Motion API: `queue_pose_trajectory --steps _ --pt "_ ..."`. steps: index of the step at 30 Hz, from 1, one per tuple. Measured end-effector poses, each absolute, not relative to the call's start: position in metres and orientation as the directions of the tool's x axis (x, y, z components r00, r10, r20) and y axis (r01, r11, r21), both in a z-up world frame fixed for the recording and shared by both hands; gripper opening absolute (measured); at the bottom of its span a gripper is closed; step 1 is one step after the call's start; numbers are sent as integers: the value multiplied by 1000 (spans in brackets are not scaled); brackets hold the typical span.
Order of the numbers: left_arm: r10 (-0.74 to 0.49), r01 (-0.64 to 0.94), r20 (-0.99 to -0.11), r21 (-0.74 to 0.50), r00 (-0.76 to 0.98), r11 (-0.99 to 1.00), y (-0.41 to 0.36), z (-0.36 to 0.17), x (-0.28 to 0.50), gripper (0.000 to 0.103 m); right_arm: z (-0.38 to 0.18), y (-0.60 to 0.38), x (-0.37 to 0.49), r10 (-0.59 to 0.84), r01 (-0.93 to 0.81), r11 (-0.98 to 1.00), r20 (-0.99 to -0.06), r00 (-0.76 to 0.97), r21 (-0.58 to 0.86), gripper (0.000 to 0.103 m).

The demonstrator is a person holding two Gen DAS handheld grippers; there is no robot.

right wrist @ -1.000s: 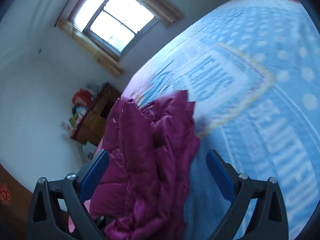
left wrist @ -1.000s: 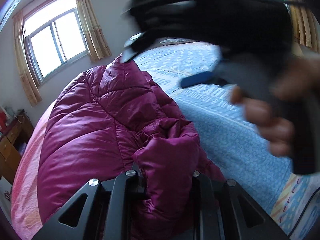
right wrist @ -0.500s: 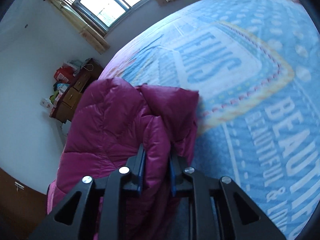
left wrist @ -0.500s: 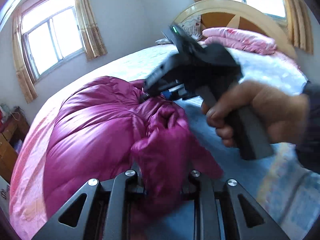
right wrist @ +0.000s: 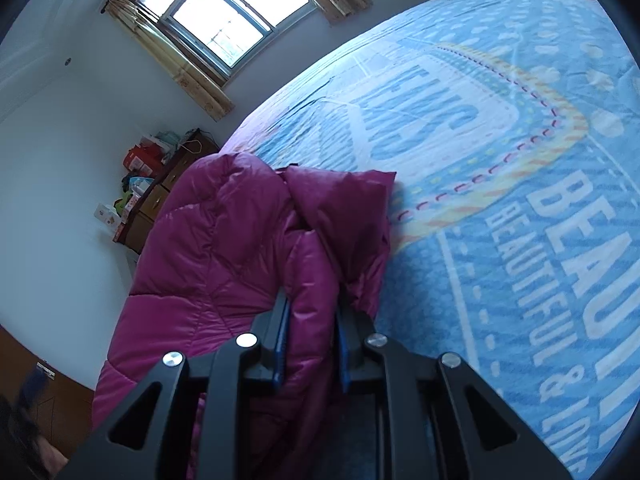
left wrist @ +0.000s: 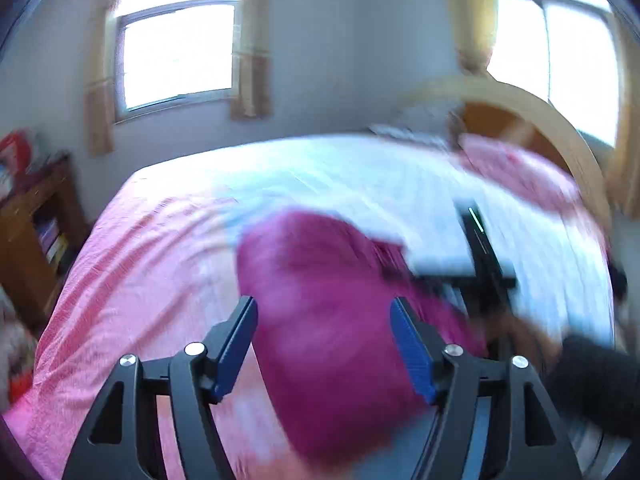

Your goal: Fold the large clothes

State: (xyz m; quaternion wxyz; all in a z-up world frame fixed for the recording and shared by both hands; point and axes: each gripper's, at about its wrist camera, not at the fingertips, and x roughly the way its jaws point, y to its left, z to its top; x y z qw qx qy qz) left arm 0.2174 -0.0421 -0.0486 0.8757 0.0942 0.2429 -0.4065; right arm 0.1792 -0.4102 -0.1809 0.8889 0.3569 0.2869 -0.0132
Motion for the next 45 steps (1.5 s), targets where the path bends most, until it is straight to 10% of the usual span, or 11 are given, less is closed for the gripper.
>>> queue_pose_trajectory --steps 12,23,31,45 --pt "-370 558 -737 11 565 830 -183 -138 326 70 -180 -406 169 180 226 736 -506 843 638 20" --pt "-256 512 -677 206 690 834 -192 -168 310 78 -135 -377 116 -42 324 808 -500 865 492 36" --pt "-251 511 -677 213 691 833 -197 -172 313 78 -117 -295 66 209 45 884 -481 851 465 36" --pt "-241 511 -673 234 699 827 -201 -172 311 78 -175 -311 74 232 175 829 -610 757 532 13"
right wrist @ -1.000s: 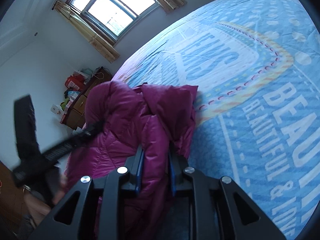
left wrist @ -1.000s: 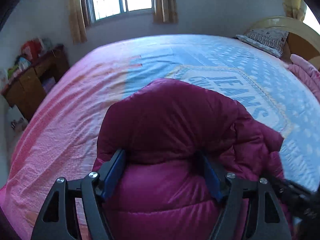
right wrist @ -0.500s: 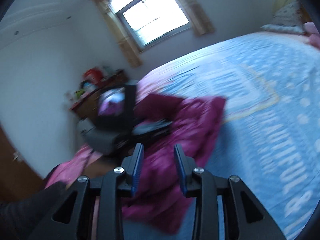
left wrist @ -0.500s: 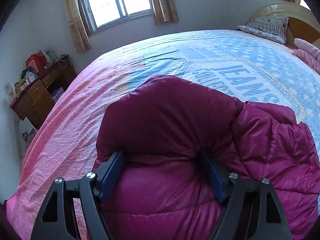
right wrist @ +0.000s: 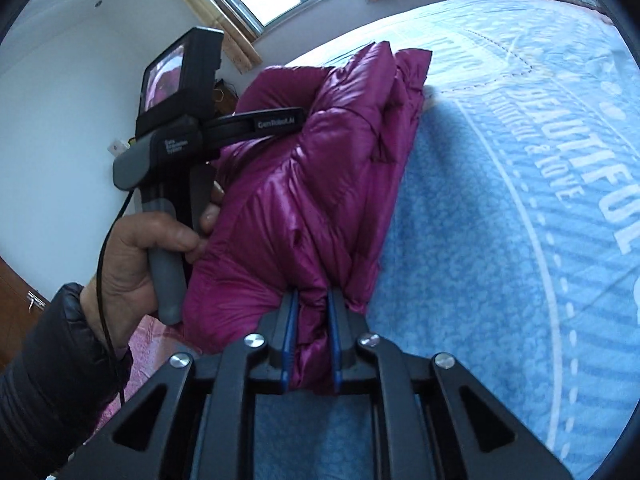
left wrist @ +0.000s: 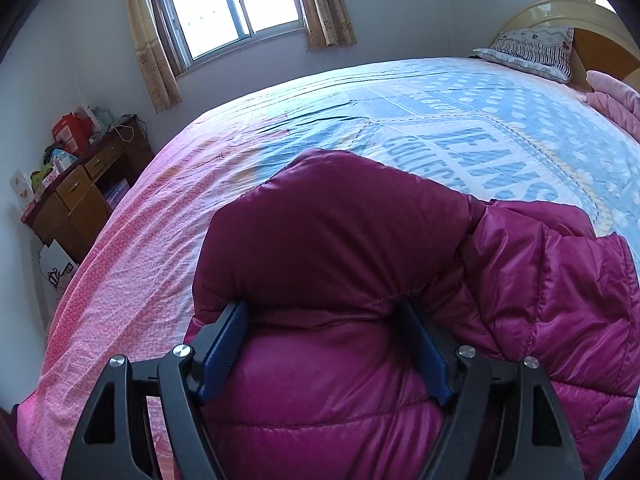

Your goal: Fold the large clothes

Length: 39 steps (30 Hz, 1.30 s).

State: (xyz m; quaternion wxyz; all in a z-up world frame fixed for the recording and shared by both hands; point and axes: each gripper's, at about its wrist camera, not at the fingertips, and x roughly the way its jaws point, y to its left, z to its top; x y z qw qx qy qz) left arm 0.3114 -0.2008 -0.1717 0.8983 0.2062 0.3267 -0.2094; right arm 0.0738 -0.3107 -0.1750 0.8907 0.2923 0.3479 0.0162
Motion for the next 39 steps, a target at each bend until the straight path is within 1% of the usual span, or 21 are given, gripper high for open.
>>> queue_pose_trajectory --steps 3,5,7,9,11,13,17,18,19,22,24,27,29,31,33,35,37,39 --pt "-240 508 -676 230 697 830 -201 -172 313 78 -164 -308 67 244 165 836 -624 742 523 14" --pt "-240 507 -675 229 698 831 -202 -173 313 78 -147 -315 62 223 140 847 -582 782 512 20" --pt "-238 506 -674 231 699 831 -202 -173 313 78 -120 -330 62 171 139 856 -525 834 498 22" --pt "-238 506 -673 233 700 831 -203 -174 313 78 -101 -345 79 122 165 864 -515 849 476 24" --pt "-237 505 -673 233 701 831 -203 -174 313 78 -93 -360 107 80 193 871 -520 851 451 24" --pt "-236 504 -673 234 701 831 -203 -174 313 78 -101 -371 142 83 209 871 -552 830 445 24" --pt "-236 503 -675 230 699 833 -203 -174 314 78 -131 -388 183 31 292 866 -626 779 407 24" --pt "-235 502 -675 229 699 834 -203 -174 314 78 -141 -392 189 29 314 859 -651 759 405 26" --pt "-234 500 -674 230 700 835 -203 -174 314 78 -152 -398 193 52 321 845 -662 747 429 25" --pt "-228 497 -673 236 703 835 -205 -175 315 78 -162 -406 193 76 312 820 -633 771 479 25" --pt "-229 497 -673 235 703 836 -205 -175 315 78 -161 -402 192 62 318 829 -641 765 459 25" --pt "-227 494 -670 239 707 836 -205 -174 314 78 -155 -394 187 36 318 844 -637 770 431 30" --pt "-231 492 -669 231 707 839 -202 -172 314 80 -155 -394 168 45 316 815 -597 801 485 39" --pt "-259 505 -678 191 688 842 -195 -168 314 80 -152 -396 141 33 308 764 -511 859 567 73" --pt "-315 533 -690 120 651 838 -180 -159 313 80 -151 -396 122 15 293 747 -455 890 597 84" --pt "-365 552 -697 52 617 832 -164 -150 311 80 -152 -395 110 30 272 748 -440 897 605 84" --pt "-406 551 -694 -17 594 834 -139 -138 311 80 -159 -398 108 63 268 739 -458 887 619 84" --pt "-439 530 -692 -96 573 843 -116 -132 313 80 -164 -403 108 102 251 702 -442 891 667 84"
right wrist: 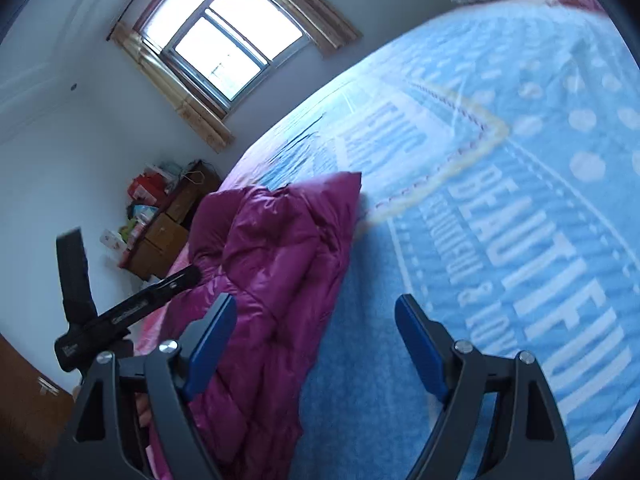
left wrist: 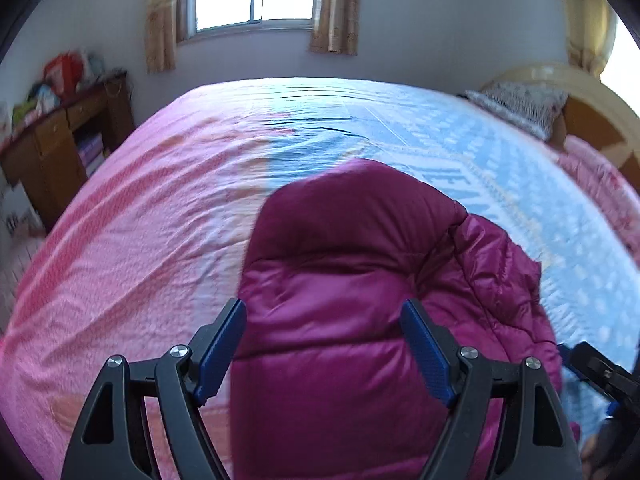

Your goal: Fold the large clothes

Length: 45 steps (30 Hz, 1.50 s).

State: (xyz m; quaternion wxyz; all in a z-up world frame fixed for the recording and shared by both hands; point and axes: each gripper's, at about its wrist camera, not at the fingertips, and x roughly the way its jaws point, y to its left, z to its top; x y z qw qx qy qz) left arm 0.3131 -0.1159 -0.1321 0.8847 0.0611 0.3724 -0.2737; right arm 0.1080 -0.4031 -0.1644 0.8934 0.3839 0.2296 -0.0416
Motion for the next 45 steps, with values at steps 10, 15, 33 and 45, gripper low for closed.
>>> queue_pose_trajectory --steps 10,15,33,45 --pt "-438 455 -778 -221 450 862 -106 -176 334 88 -170 -372 161 152 227 783 -531 833 579 96" --pt "-405 475 -769 -151 494 867 -117 -179 325 88 -170 -358 179 139 226 826 -576 805 516 91" --pt "-331 501 -733 14 594 865 -104 -179 267 62 -179 -326 154 174 196 814 -551 816 547 40" --pt "-308 443 -721 -1 621 897 -47 -172 201 58 -182 -281 90 215 144 819 -530 820 556 39"
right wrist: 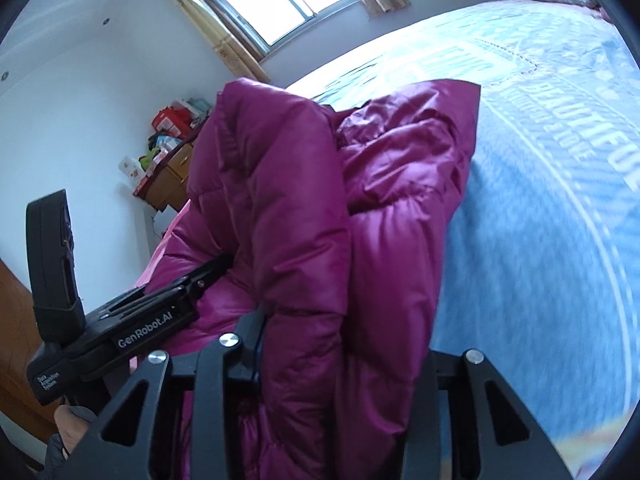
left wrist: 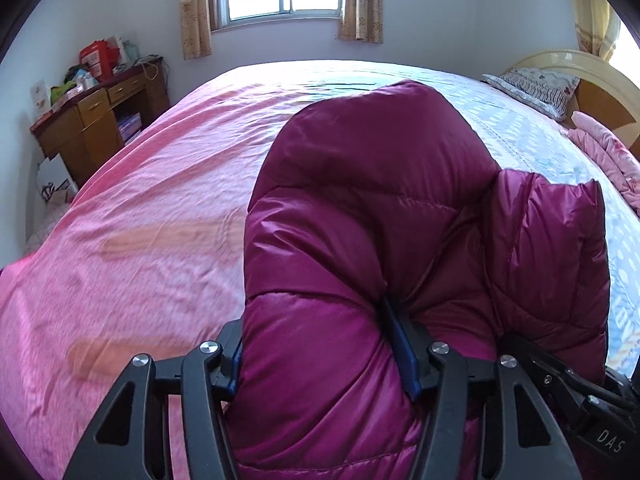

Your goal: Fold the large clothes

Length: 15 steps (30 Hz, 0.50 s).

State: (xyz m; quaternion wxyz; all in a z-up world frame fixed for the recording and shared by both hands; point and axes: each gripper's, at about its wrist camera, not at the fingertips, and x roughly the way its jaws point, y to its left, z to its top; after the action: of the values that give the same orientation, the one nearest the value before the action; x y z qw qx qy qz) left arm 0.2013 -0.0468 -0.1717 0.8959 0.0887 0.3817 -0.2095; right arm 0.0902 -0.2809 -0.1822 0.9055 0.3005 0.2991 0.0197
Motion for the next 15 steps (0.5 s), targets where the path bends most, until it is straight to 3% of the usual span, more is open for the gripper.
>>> queue_pose_trajectory --steps 15 --pt "-272 333 -714 -58 645 941 26 -158 175 46 -156 -246 114 285 34 852 -518 807 522 30"
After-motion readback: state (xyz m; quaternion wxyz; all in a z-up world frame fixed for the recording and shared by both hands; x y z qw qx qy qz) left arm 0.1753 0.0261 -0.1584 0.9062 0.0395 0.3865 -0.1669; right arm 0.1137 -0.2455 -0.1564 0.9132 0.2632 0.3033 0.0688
